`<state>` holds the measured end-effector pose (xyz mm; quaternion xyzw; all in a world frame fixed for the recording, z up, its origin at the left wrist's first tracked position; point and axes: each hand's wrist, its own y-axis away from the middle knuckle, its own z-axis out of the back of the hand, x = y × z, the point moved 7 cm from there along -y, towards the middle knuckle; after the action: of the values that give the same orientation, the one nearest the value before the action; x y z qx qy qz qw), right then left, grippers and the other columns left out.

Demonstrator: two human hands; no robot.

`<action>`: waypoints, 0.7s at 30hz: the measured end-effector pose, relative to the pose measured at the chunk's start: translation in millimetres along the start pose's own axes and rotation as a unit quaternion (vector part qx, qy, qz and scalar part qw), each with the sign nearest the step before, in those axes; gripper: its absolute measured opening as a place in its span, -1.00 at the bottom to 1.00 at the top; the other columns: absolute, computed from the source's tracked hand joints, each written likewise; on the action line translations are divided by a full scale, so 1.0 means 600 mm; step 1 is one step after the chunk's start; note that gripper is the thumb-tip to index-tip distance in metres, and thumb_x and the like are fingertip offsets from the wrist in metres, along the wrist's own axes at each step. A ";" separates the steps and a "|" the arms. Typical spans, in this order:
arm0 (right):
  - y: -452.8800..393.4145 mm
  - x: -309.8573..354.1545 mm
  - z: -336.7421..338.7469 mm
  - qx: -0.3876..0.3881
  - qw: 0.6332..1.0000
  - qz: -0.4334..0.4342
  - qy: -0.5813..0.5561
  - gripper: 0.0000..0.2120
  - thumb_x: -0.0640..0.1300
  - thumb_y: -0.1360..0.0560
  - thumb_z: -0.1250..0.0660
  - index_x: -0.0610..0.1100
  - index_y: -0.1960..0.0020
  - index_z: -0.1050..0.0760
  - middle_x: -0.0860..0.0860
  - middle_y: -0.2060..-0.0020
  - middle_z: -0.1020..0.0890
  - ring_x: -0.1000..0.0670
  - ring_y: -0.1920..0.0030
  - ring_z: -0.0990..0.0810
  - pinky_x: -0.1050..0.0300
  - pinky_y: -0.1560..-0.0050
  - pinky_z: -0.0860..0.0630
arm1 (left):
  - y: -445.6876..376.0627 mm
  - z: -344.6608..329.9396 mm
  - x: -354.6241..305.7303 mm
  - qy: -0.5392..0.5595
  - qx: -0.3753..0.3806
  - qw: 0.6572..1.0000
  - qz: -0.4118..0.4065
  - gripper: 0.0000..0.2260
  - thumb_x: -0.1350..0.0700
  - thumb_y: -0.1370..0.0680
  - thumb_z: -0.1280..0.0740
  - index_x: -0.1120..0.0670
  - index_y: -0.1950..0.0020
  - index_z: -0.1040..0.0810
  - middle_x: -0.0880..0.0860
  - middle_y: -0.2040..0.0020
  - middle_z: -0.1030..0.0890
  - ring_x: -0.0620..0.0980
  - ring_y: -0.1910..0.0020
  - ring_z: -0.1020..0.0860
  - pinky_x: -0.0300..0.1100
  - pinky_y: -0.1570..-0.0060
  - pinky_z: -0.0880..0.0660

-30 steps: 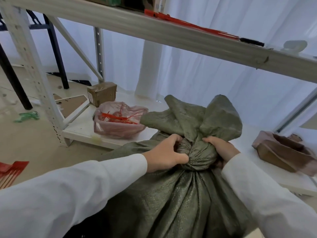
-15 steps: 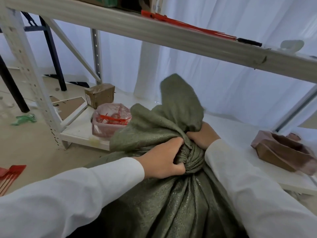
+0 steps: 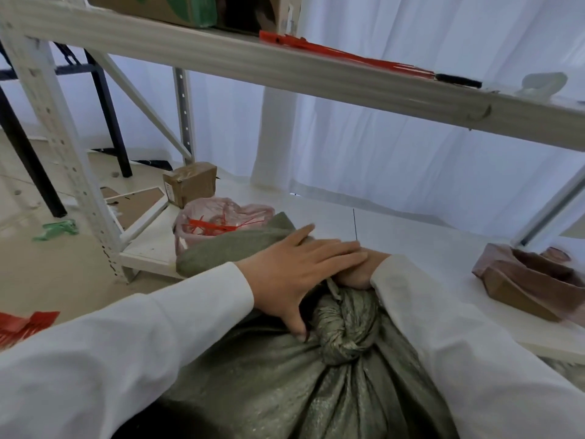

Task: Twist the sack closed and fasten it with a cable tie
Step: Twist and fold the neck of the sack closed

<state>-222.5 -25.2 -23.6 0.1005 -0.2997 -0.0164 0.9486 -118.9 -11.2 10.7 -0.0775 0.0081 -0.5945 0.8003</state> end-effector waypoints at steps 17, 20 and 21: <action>0.070 -0.002 0.007 0.061 0.995 -0.063 -0.044 -0.15 0.30 -0.05 -0.52 0.01 -0.27 -0.43 0.12 -0.05 -0.61 0.16 -0.05 -0.59 0.18 -0.12 -0.52 | -0.004 -0.026 0.085 0.141 0.006 0.947 0.290 -0.75 -0.12 -0.39 -0.33 0.03 0.29 -0.39 -0.03 0.25 -0.48 0.07 0.17 -0.49 -0.16 0.20 -0.34; 0.057 -0.009 -0.018 -0.036 0.995 -0.081 0.036 0.12 0.53 0.19 -0.39 -0.04 -0.23 -0.38 0.04 -0.08 -0.58 0.02 -0.10 -0.56 0.07 -0.14 -0.49 | -0.006 -0.029 0.089 0.160 0.003 0.934 0.319 -0.70 -0.13 -0.42 -0.29 0.01 0.40 -0.34 -0.06 0.35 -0.42 0.10 0.19 -0.52 -0.14 0.22 -0.39; 0.059 -0.005 -0.014 -0.066 0.994 -0.088 0.024 0.03 0.46 0.11 -0.44 -0.09 -0.20 -0.37 0.03 -0.05 -0.57 0.00 -0.08 -0.55 0.10 -0.10 -0.48 | -0.005 -0.030 0.095 0.174 0.004 0.929 0.326 -0.69 -0.13 -0.43 -0.27 0.01 0.41 -0.34 -0.04 0.35 -0.43 0.11 0.18 -0.53 -0.12 0.20 -0.42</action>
<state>-221.1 10.9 -24.7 0.0638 -0.2650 -0.1167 0.9550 -106.8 -68.2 -2.0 0.0370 0.1699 -0.3054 0.9362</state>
